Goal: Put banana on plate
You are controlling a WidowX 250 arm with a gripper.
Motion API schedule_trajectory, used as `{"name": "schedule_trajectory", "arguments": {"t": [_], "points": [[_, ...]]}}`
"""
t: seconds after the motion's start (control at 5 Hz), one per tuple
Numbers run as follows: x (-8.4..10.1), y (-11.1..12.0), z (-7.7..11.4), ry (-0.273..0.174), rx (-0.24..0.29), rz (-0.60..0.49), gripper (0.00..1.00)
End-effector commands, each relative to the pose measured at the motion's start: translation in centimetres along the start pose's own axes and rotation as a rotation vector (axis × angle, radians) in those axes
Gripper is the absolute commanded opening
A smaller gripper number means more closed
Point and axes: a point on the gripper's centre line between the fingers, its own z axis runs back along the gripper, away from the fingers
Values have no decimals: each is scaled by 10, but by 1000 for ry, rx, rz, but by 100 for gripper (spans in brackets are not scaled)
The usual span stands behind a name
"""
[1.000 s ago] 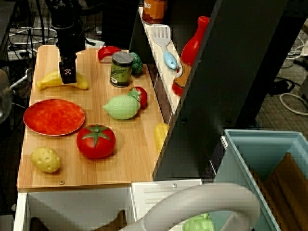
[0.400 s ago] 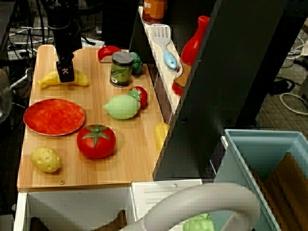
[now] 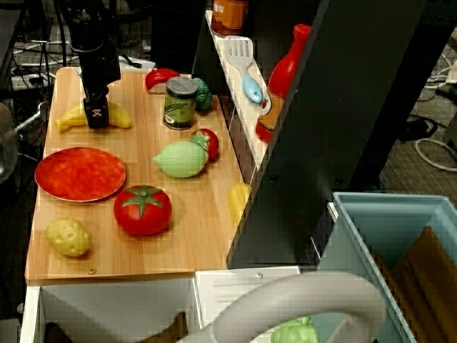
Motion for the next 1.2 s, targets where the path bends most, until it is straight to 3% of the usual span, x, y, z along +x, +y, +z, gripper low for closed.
{"name": "schedule_trajectory", "arguments": {"t": [0.0,0.2,0.4,0.6,0.8,1.0], "points": [[5,10,15,-25,25,16,0],[20,5,38,10,-4,26,0],[27,-12,73,42,-75,7,0],[13,-29,85,67,-133,-40,0],[-12,-52,78,101,-138,-106,0],[-40,-69,70,83,-138,-123,0]]}}
